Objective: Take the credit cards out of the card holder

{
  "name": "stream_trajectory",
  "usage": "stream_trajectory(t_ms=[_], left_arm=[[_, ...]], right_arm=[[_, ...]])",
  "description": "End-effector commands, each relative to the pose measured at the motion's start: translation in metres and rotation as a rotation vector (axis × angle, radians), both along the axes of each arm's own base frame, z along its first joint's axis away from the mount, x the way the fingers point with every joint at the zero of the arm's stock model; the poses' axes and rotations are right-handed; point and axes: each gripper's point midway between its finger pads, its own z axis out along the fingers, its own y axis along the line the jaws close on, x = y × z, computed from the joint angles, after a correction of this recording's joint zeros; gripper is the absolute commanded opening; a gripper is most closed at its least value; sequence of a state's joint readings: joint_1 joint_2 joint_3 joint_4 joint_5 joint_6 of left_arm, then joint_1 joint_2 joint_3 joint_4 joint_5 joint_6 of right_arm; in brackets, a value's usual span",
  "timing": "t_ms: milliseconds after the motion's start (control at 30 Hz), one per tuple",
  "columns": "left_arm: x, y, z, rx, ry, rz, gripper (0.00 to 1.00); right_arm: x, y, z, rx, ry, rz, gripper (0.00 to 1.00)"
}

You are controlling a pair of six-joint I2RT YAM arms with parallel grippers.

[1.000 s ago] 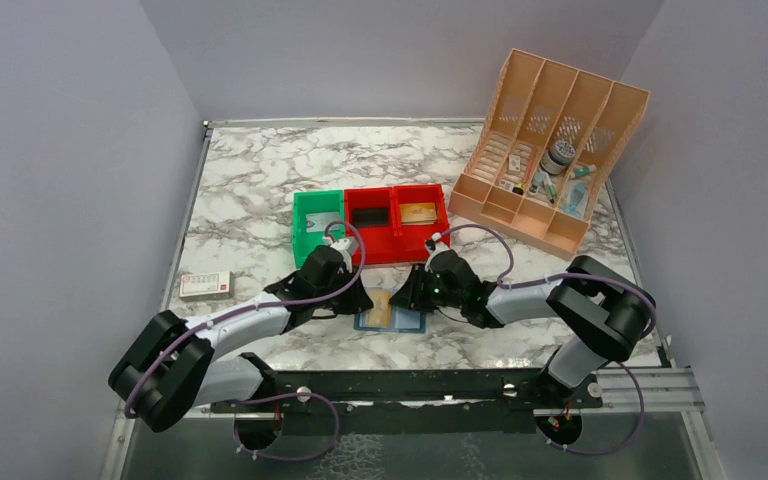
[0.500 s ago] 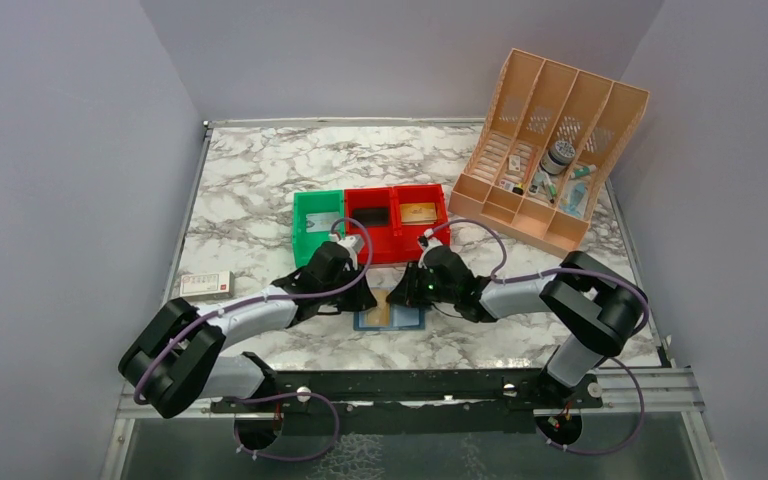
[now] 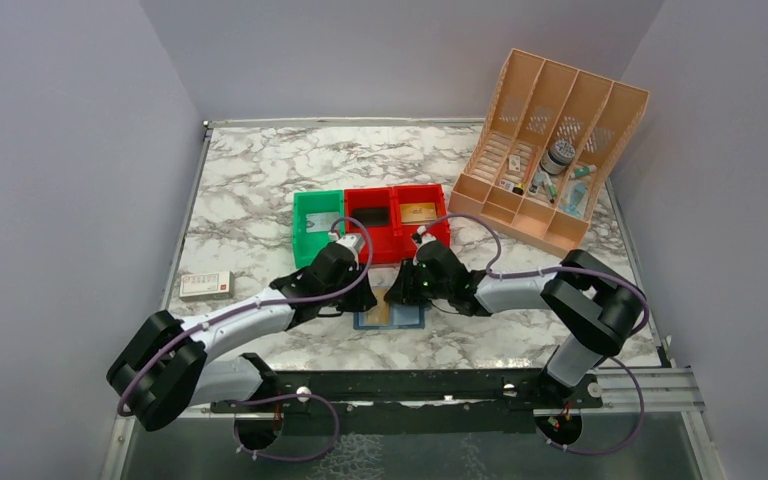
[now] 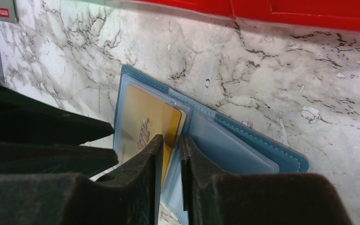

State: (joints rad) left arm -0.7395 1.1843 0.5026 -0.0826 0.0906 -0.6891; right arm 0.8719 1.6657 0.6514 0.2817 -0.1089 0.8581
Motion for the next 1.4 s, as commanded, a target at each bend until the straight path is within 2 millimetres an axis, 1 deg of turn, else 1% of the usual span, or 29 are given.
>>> stream_trajectory(t_ms=[0,200,367,533,733,900,967,1067,1200,1267,1367], left_arm=[[0.002,0.010,-0.015,0.096,0.024,0.011,0.32],[0.000,0.015,-0.035,0.176,0.069,0.011,0.28],[-0.001,0.011,-0.034,0.180,0.065,-0.005,0.23],[-0.001,0.012,-0.033,0.180,0.060,-0.007,0.22],[-0.002,0.015,-0.035,0.196,0.059,-0.009,0.22],[-0.001,0.015,-0.036,0.205,0.061,-0.009,0.22],[-0.001,0.015,-0.036,0.205,0.062,-0.010,0.22],[-0.002,0.015,-0.037,0.206,0.065,-0.010,0.22],[-0.002,0.015,-0.036,0.202,0.065,-0.011,0.21],[-0.002,0.014,-0.035,0.196,0.063,-0.010,0.21],[-0.003,0.014,-0.034,0.190,0.062,-0.013,0.21]], right_arm=[[-0.003,-0.011,-0.016,-0.076,0.009,-0.012,0.21],[-0.005,-0.010,-0.010,-0.058,0.006,-0.005,0.22],[-0.006,-0.006,-0.004,-0.035,0.002,0.016,0.22],[-0.010,0.002,0.009,0.022,-0.020,0.062,0.16],[-0.004,-0.006,0.014,0.008,-0.047,0.035,0.02],[-0.003,-0.011,0.015,0.029,-0.032,0.053,0.01],[-0.003,-0.013,0.013,0.015,-0.022,0.057,0.04],[-0.006,-0.013,0.011,0.004,0.009,0.062,0.14],[-0.015,-0.006,0.010,0.056,0.034,0.100,0.25],[-0.018,0.001,0.007,0.066,0.047,0.150,0.26],[-0.020,0.005,-0.007,0.050,0.082,0.169,0.25]])
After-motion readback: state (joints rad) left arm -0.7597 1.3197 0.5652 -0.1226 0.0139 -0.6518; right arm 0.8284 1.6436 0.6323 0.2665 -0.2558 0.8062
